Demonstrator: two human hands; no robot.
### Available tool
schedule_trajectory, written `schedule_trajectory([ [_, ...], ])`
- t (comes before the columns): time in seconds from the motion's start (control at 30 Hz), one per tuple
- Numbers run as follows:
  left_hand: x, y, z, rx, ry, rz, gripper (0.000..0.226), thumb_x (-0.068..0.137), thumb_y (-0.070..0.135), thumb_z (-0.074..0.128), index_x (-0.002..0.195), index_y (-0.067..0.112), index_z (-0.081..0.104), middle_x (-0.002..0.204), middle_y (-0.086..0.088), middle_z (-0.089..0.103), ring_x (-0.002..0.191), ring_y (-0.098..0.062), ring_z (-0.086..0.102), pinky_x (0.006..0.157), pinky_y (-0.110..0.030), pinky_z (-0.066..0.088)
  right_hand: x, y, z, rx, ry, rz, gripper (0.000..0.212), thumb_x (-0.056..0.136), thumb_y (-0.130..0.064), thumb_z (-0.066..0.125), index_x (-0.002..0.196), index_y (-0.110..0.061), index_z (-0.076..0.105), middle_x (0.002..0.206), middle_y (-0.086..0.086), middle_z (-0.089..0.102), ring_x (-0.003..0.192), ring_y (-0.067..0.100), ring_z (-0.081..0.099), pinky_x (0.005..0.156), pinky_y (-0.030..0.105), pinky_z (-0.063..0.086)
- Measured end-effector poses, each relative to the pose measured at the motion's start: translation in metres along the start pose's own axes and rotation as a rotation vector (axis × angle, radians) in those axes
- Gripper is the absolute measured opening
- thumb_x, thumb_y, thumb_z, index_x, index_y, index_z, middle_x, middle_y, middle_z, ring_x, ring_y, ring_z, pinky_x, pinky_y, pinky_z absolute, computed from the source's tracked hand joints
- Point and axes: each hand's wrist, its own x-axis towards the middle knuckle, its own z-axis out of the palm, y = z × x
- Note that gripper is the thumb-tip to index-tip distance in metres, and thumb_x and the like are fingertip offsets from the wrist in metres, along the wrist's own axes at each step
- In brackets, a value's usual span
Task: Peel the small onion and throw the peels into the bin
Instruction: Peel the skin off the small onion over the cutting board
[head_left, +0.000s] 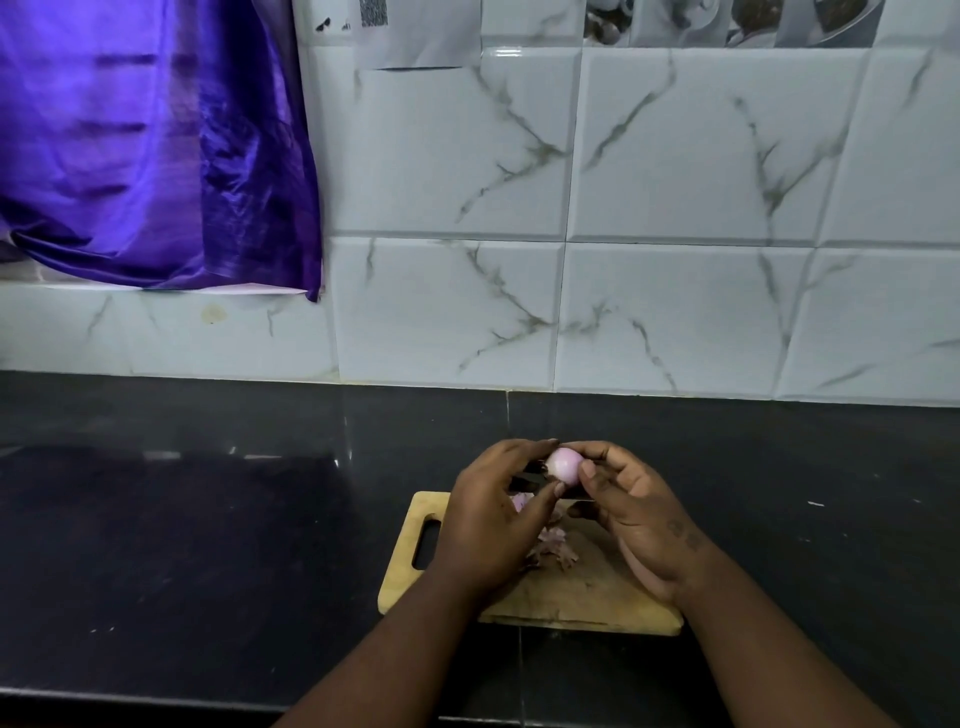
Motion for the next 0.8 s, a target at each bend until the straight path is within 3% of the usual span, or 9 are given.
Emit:
schedule_trajectory([
  [0.17, 0.001, -0.0003, -0.0004, -0.07, 0.099, -0.08, 0.029, 0.089, 0.011, 0.081, 0.116, 0.022, 0.079, 0.109, 0.011, 0.078, 0.102, -0.001, 0.072, 0.088, -0.027, 0.062, 0.0001, -0.0007, 0.0018, 0.025, 0.024, -0.024, 0.033, 0.089, -0.017, 0.067, 0.119, -0.005, 0.067, 0.115, 0.017, 0.075, 0.102, 0.027, 0.072, 0.087, 0.038, 0.057],
  [0.37, 0.0027, -0.0059, -0.0001, -0.343, 0.101, -0.261, 0.018, 0.09, 0.0, 0.077, 0.099, 0.013, 0.083, 0.095, -0.002, 0.082, 0.093, -0.017, 0.079, 0.084, -0.039, 0.065, -0.0013, -0.0017, 0.0012, 0.018, 0.012, -0.028, 0.037, 0.081, -0.018, 0.074, 0.115, -0.003, 0.067, 0.11, 0.019, 0.076, 0.098, 0.027, 0.073, 0.078, 0.034, 0.057],
  [0.47, 0.0036, -0.0052, -0.0024, -0.397, 0.072, -0.276, 0.018, 0.091, -0.003, 0.075, 0.093, 0.013, 0.083, 0.089, -0.004, 0.081, 0.085, -0.017, 0.078, 0.076, -0.031, 0.063, -0.0011, -0.0007, 0.0008, -0.015, 0.013, -0.033, 0.039, 0.079, -0.017, 0.077, 0.113, -0.001, 0.066, 0.109, 0.021, 0.076, 0.097, 0.027, 0.073, 0.074, 0.03, 0.057],
  [0.63, 0.0051, -0.0053, -0.004, -0.468, 0.08, -0.315, 0.026, 0.094, -0.009, 0.068, 0.088, 0.014, 0.08, 0.085, -0.001, 0.08, 0.077, -0.011, 0.074, 0.07, -0.026, 0.061, -0.0015, -0.0005, 0.0025, 0.09, -0.029, 0.005, 0.035, 0.084, -0.015, 0.072, 0.115, 0.001, 0.066, 0.108, 0.024, 0.075, 0.094, 0.028, 0.073, 0.076, 0.033, 0.059],
  [0.8, 0.0067, -0.0095, -0.0028, -0.475, 0.073, -0.394, 0.019, 0.1, -0.006, 0.06, 0.091, 0.007, 0.071, 0.078, -0.001, 0.071, 0.072, -0.014, 0.065, 0.066, -0.025, 0.057, -0.0017, -0.0015, 0.0032, 0.187, -0.052, 0.035, 0.033, 0.087, -0.011, 0.068, 0.117, 0.002, 0.064, 0.108, 0.024, 0.074, 0.091, 0.027, 0.072, 0.075, 0.033, 0.061],
])
